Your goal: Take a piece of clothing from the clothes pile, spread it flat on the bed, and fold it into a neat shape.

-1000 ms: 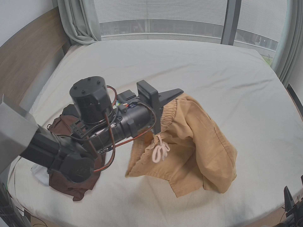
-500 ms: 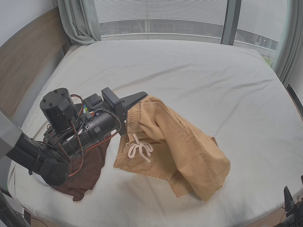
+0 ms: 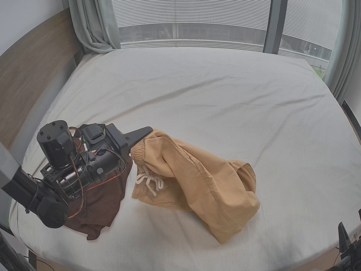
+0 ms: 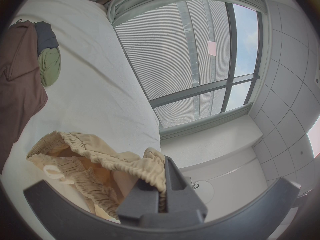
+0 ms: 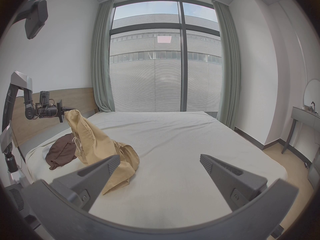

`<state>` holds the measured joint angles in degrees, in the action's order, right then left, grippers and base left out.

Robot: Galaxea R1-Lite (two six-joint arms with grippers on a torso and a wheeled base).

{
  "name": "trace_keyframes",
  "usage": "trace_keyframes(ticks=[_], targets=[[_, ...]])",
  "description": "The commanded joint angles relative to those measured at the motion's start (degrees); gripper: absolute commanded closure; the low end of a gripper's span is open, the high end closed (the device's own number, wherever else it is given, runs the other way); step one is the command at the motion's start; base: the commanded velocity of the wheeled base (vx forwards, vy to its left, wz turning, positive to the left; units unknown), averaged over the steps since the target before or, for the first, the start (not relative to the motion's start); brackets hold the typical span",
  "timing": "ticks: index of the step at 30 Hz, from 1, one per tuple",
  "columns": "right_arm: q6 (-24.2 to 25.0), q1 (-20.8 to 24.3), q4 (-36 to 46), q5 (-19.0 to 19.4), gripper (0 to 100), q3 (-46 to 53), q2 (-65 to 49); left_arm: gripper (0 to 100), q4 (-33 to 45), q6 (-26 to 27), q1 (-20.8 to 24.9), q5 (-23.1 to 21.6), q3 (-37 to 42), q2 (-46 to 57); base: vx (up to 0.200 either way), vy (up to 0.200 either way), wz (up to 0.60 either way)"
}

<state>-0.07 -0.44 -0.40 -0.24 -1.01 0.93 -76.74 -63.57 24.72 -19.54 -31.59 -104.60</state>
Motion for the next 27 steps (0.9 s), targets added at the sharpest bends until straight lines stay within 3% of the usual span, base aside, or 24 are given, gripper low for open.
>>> trace_keyframes(ticks=[1,23,27], targets=[[-0.01,0.00,-0.04,-0.02,0,1.01,-0.84,100,-0.43,0.03,-0.64,-0.23,0.91,0.01,0.000,0.000,0.00],[-0.19,0.26,-1.00,0.24,0,1.01,-0.93,100,-5.09,3.46,-0.55,-0.41,3.37,-0.70,0.000,0.000,0.00],[0.69,0.53,-0.65,0.51,0,-7.69,0.57,100,-5.09,3.54,-0.64,-0.32,3.55,-0.96,0.000,0.000,0.00]])
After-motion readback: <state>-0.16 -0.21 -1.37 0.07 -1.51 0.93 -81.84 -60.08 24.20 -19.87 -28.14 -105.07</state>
